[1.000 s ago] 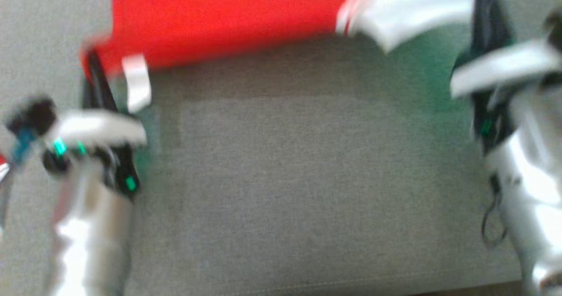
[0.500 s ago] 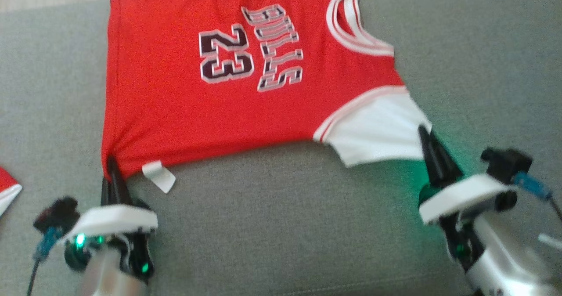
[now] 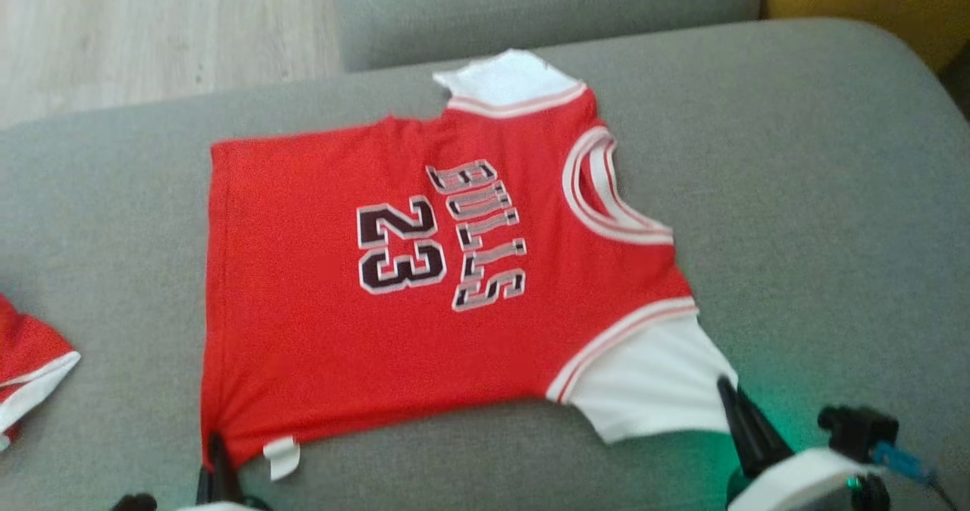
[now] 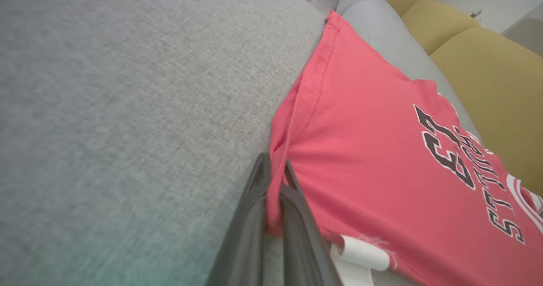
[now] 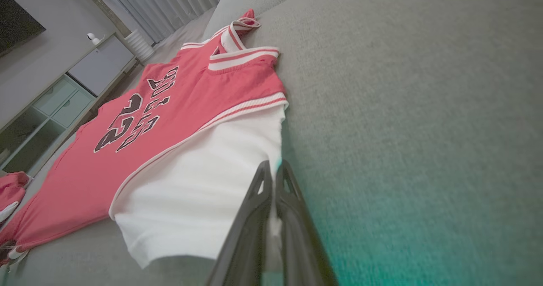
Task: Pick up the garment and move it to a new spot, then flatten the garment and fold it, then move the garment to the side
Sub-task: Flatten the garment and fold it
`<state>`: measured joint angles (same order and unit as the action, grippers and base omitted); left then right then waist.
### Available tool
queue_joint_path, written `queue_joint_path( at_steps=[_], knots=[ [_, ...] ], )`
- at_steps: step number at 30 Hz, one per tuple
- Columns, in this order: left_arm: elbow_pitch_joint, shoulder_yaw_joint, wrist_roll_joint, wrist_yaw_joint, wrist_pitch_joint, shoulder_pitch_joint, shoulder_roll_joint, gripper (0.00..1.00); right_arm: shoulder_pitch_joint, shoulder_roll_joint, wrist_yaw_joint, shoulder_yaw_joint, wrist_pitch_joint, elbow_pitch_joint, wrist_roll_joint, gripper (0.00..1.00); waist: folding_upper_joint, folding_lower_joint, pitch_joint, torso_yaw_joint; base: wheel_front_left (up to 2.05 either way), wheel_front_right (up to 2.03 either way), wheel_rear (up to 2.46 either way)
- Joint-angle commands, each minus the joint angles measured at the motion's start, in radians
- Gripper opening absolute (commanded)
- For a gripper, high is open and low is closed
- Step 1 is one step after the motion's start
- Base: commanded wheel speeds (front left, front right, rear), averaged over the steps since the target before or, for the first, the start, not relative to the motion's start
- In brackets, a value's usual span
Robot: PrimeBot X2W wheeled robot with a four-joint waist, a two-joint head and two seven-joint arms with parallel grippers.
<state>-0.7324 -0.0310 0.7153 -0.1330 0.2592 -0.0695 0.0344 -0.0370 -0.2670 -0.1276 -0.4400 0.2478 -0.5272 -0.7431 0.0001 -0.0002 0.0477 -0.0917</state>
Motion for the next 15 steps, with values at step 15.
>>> queue_joint_path(
  at_steps=[15],
  knots=[
    [0.095, 0.035, 0.093, 0.002, 0.003, -0.021, 0.016, 0.0, -0.057, -0.015, -0.003, 0.022, 0.008, 0.064, -0.006, 0.0, -0.0001, 0.0002, -0.027, 0.029, 0.0, 0.0, 0.0]
  ],
)
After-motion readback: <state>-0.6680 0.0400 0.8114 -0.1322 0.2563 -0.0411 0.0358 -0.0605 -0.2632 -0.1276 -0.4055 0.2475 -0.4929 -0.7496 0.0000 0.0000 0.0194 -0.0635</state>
